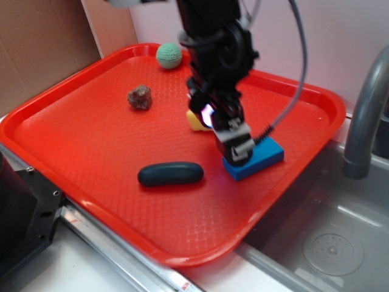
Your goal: Grab the blue block.
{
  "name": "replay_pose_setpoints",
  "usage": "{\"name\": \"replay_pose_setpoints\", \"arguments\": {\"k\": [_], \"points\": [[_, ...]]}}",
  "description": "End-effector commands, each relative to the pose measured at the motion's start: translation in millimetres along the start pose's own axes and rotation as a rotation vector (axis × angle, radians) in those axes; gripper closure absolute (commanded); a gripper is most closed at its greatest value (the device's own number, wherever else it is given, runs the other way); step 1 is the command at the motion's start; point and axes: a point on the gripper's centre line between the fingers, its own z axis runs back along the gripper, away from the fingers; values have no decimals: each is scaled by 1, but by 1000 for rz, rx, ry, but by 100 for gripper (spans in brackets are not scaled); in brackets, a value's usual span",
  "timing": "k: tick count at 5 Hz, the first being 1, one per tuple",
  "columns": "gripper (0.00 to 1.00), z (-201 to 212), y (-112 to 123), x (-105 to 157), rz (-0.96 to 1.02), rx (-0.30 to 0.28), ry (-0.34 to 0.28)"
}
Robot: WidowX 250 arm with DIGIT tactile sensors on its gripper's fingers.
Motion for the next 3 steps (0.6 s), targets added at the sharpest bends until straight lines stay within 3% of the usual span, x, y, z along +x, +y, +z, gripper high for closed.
{"name": "replay_pose_setpoints", "arguments": {"k": [1,2,3], "points": [[0,-20,-11,13,-76,47,43],[0,-31,-14,14,-101,64,66],[29,-34,-15,14,-94,92,69]]}}
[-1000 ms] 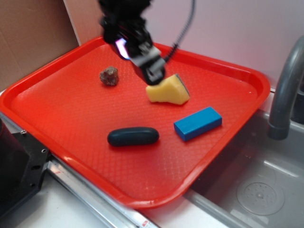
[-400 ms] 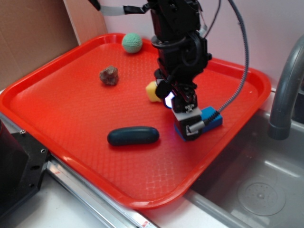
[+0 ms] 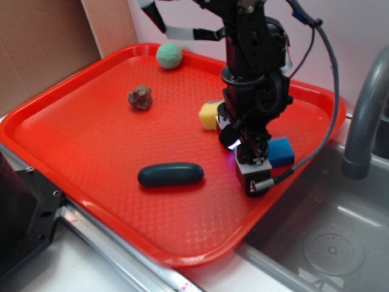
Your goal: Grab the blue block.
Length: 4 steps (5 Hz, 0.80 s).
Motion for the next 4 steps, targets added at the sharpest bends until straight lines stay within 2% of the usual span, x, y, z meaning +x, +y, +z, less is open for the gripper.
{"name": "replay_pose_setpoints", "arguments": {"k": [1,2,3,4], "points": [[100,-1,-10,-1,16,40,-25],[100,2,-8,-3,40,36,-23],[100,49,11,-18,159,-46,-32],[100,97,28,-40,212,-134,-98]]}}
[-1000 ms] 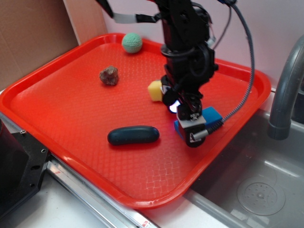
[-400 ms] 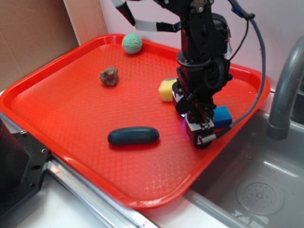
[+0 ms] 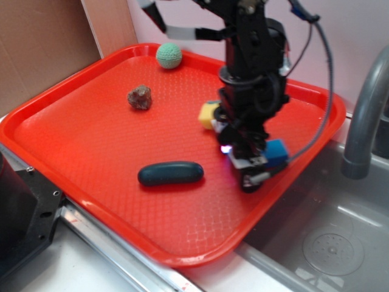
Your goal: Grab the blue block.
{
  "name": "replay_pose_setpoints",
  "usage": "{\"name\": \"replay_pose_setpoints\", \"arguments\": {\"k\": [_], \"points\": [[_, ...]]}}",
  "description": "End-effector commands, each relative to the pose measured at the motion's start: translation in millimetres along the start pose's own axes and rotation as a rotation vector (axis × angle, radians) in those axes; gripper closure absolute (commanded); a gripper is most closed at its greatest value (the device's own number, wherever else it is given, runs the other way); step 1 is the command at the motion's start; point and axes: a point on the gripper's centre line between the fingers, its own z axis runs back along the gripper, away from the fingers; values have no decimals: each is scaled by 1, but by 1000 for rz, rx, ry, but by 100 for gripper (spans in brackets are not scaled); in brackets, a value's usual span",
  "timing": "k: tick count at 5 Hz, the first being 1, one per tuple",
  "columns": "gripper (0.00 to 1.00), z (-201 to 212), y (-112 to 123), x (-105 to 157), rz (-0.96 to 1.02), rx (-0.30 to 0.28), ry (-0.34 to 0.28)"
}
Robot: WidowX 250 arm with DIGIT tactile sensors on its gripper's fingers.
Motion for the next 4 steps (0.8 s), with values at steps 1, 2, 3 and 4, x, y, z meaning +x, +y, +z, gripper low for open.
{"name": "replay_pose_setpoints", "arguments": {"k": [1,2,3,4], "points": [[100,105,29,-52,127,-136,-164],[100,132,44,-89,221,-153,-221],[100,143,49,-112,396,21,-197],[100,139,53,-116,454,47,-126]]}}
